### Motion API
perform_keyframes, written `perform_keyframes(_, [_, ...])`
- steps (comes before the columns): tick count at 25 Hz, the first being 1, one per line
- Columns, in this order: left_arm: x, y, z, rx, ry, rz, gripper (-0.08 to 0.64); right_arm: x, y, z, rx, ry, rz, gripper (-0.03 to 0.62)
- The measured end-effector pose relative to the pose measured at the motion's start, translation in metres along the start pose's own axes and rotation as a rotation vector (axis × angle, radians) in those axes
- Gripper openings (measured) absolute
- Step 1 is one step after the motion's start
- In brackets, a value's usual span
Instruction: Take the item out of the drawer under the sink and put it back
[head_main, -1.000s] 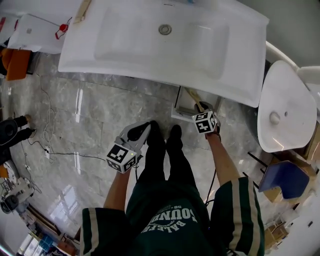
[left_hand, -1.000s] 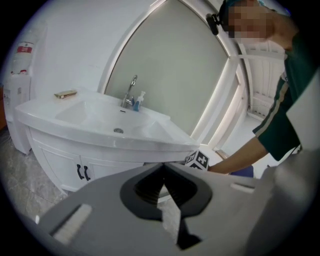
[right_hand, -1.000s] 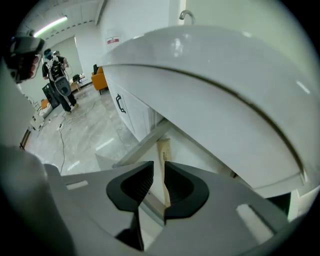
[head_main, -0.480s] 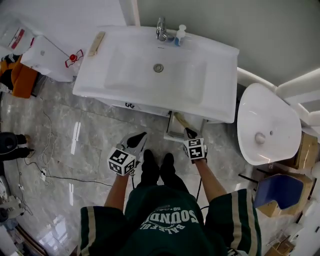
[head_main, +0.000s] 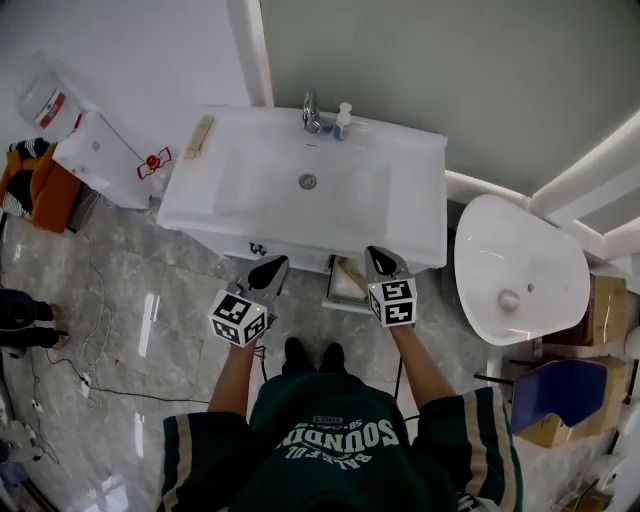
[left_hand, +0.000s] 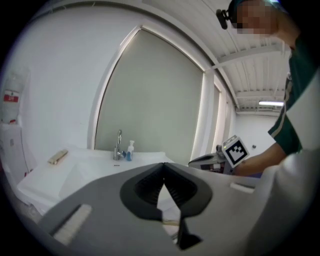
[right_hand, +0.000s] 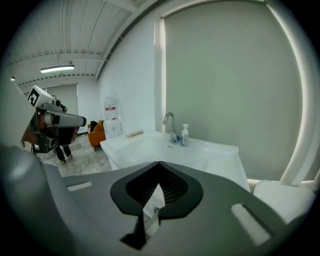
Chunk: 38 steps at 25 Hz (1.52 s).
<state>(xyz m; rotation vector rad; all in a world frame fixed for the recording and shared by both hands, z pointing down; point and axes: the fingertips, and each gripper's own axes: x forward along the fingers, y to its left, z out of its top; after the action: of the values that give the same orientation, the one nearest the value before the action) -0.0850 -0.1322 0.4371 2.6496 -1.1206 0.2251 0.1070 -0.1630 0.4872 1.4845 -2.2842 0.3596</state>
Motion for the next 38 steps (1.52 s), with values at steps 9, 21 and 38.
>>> perform_keyframes(9, [-0.001, 0.002, 0.090, 0.108, -0.149, 0.004, 0.049, -0.040, -0.004, 0.111, -0.020, -0.244, -0.011, 0.002])
perform_keyframes(21, [-0.010, 0.005, 0.103, 0.117, -0.176, 0.015, 0.049, -0.058, 0.017, 0.147, -0.054, -0.336, 0.016, 0.002])
perform_keyframes(38, [-0.017, 0.003, 0.086, 0.091, -0.159, 0.005, 0.049, -0.067, 0.026, 0.133, -0.044, -0.337, 0.016, 0.002])
